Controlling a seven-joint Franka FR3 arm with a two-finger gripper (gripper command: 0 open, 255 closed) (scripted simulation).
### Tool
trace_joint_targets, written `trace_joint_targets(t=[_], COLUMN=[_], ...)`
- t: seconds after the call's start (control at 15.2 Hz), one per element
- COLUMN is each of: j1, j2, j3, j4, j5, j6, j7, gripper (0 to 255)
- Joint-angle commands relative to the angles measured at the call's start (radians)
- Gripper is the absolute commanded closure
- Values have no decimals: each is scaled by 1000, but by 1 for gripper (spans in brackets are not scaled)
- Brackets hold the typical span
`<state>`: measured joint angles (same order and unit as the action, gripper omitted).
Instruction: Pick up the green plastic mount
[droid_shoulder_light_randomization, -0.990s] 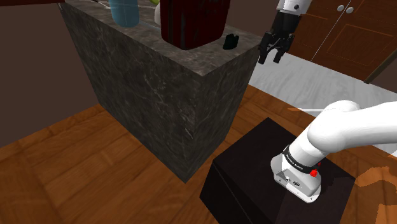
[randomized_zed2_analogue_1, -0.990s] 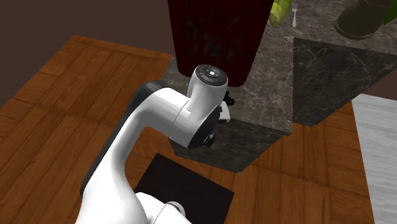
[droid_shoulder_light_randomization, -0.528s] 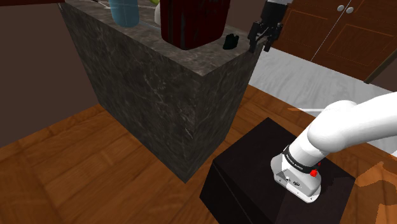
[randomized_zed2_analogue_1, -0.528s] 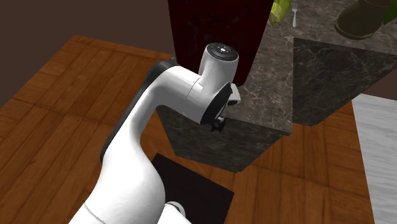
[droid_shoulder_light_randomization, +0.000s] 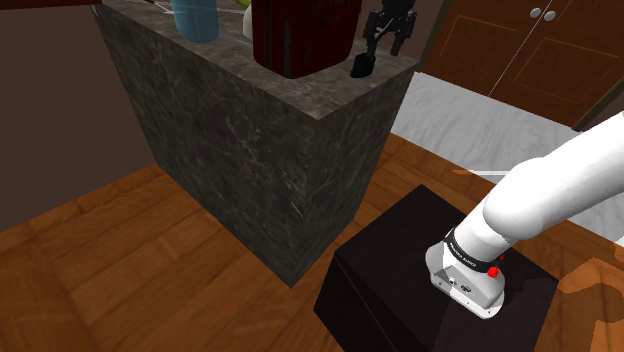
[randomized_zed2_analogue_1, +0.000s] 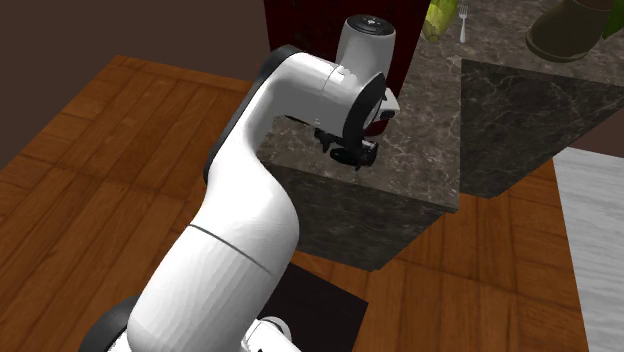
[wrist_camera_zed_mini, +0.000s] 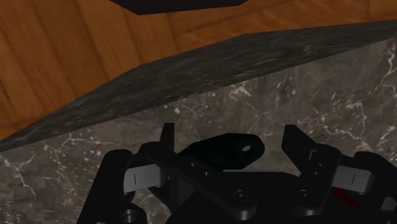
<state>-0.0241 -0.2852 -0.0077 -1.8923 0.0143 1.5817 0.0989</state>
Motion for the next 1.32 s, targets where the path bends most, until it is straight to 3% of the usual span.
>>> trace_joint_targets(t=[0.0,0.13,0.73,0.79,1.25], j1=[-1,-1,-1,-1,-2], j2=[75,120,102,100,100], j3=[2,4,3,3,2], j4=[89,147,23,22,22], j5=[-16,-26,-26,-26,-26], j6=[-3,-9,95,95,95], j7=[-5,-7,-6,-7,-8], gripper=[0,0,0,255,255])
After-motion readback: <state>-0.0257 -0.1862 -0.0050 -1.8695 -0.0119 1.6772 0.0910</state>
